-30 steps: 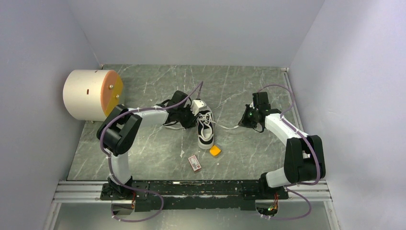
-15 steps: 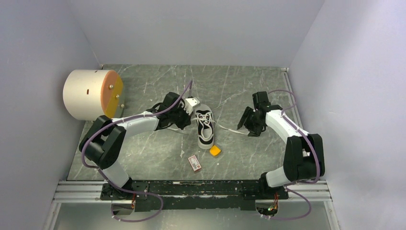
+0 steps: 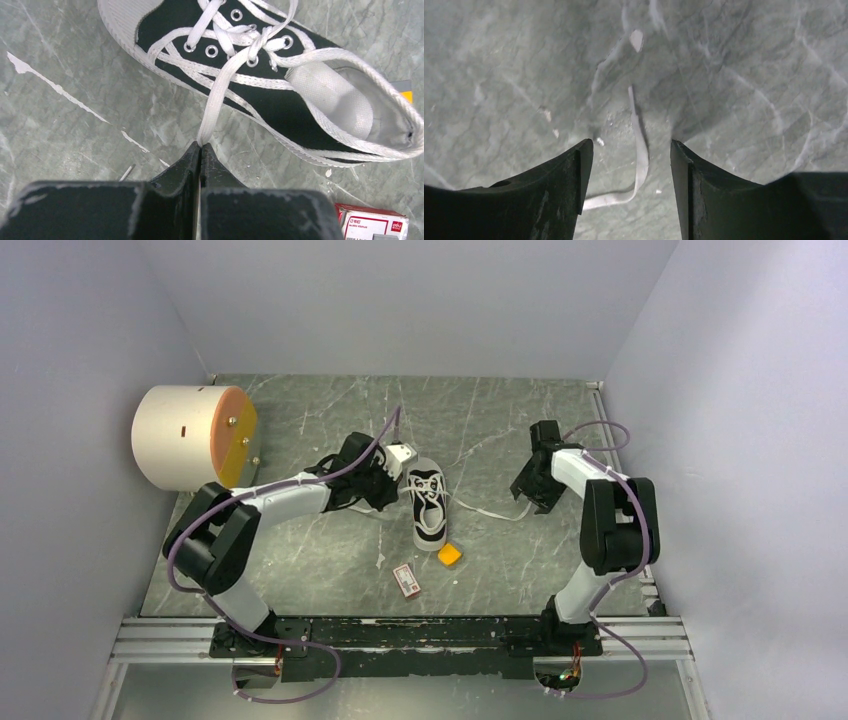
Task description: Tie the shoes
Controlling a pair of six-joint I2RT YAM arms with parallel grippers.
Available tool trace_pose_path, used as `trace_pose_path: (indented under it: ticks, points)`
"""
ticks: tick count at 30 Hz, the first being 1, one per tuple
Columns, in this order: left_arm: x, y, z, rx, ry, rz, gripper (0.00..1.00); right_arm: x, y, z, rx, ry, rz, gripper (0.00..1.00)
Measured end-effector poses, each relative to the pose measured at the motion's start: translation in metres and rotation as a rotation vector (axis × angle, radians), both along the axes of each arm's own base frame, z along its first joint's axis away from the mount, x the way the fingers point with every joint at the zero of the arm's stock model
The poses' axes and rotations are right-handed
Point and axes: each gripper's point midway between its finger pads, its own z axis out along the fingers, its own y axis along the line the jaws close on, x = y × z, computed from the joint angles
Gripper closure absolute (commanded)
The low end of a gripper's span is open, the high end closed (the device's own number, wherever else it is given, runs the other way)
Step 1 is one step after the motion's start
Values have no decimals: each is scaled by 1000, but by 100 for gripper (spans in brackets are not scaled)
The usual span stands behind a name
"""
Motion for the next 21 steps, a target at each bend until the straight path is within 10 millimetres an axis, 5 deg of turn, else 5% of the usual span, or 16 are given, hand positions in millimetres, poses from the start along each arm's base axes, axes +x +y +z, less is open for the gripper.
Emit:
trace_pose_path:
  ticks: [5,6,9,16,21]
  points:
    - [2,-2,13,-24,-31,-2,95,7,-7,-7,-45,-6,11,52]
    - [2,-2,16,-31,-42,-2,95,9,-8,-7,-50,-13,14,59]
    - [3,-2,25,-57,-79,-3,95,17,-8,-7,-52,-44,31,100]
    - [7,-4,29,-69,-127,-18,95,58,13,4,38,-226,135,100]
    - [15,-7,32,-69,-200,-50,95,126,53,57,180,-491,281,100]
